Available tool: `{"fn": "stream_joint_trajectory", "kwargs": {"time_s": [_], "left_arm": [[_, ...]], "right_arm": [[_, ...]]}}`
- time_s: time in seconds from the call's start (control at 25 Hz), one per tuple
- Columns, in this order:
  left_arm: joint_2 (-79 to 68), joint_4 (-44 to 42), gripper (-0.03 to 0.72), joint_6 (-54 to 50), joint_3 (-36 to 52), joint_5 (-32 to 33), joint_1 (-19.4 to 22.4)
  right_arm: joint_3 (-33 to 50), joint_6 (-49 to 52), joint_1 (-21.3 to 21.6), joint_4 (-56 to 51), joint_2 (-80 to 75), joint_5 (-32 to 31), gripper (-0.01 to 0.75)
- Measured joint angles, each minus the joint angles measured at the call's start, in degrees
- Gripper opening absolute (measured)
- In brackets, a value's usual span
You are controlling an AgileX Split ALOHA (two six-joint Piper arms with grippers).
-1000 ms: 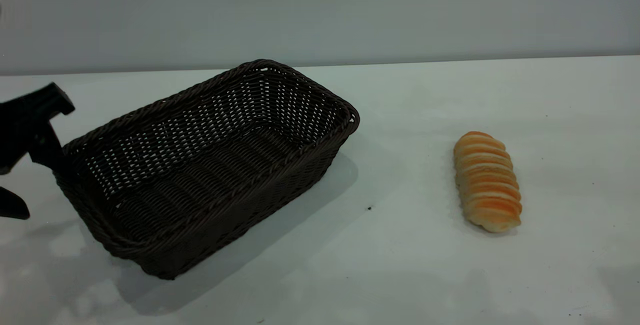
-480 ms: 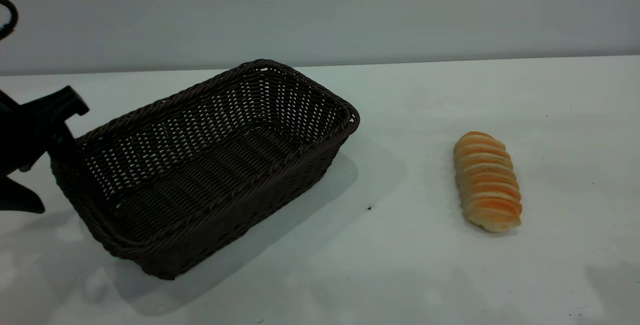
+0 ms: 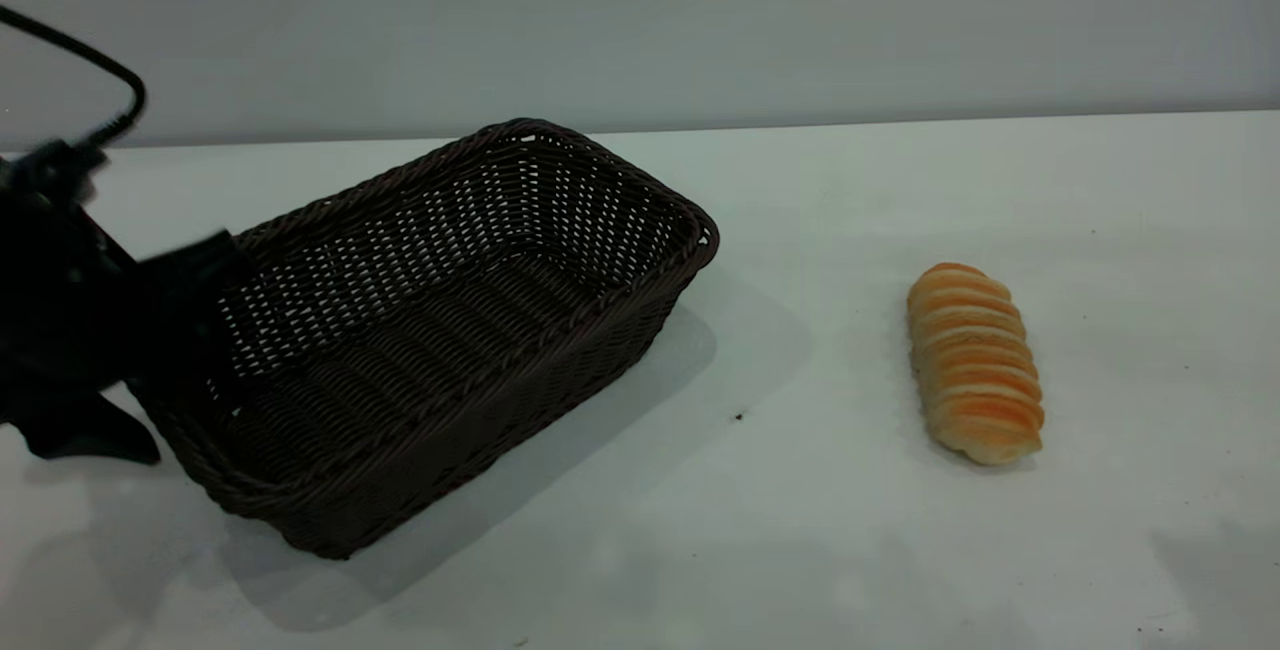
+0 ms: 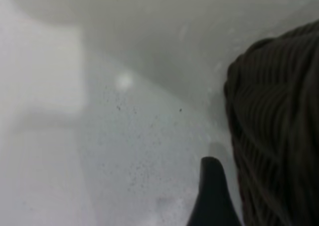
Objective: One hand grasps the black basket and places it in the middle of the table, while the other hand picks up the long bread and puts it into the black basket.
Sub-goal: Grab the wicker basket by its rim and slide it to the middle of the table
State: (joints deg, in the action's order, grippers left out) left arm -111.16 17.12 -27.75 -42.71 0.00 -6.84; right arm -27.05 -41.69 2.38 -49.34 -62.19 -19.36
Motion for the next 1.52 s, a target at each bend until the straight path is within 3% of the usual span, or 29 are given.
{"fn": "stream_joint_trajectory", "kwargs": {"time_s": [0.12, 0.2, 0.24, 0.36, 0.4, 0.8, 1.16, 1.52], "left_arm": [[-2.1, 0.0, 0.559, -0.2, -0.2, -1.3, -0.7], [-2.9, 0.0, 0.489, -0.2, -0.2, -1.4, -0.8], [-2.9, 0.0, 0.44, -0.3, -0.2, -1.4, -0.9], [-2.9, 0.5, 0.184, -1.4, -0.3, -1.5, -0.9], [-2.9, 1.0, 0.129, -2.1, -0.5, -1.9, -0.9], [-0.4, -0.5, 0.135, 3.0, -0.7, 0.8, -1.1], [2.0, -5.8, 0.135, 18.0, -9.2, 14.2, -1.1], [-1.7, -6.0, 0.135, 22.9, -17.1, 18.6, -1.1]], "right_arm": [[0.0, -1.2, 0.0, -1.2, 0.0, -0.2, 0.33], [0.0, -1.5, 0.0, -1.4, 0.0, -0.4, 0.33], [0.0, -1.7, 0.0, -1.4, 0.0, -0.4, 0.33], [0.0, -1.7, 0.0, -1.5, 0.0, -0.4, 0.33], [0.0, -1.7, 0.0, -1.5, 0.0, -0.4, 0.33], [0.0, -2.4, 0.0, -2.5, 0.0, -0.8, 0.33], [0.0, -2.6, 0.0, -2.7, 0.0, -1.4, 0.33], [0.0, -2.7, 0.0, -2.7, 0.0, -1.8, 0.33]]}}
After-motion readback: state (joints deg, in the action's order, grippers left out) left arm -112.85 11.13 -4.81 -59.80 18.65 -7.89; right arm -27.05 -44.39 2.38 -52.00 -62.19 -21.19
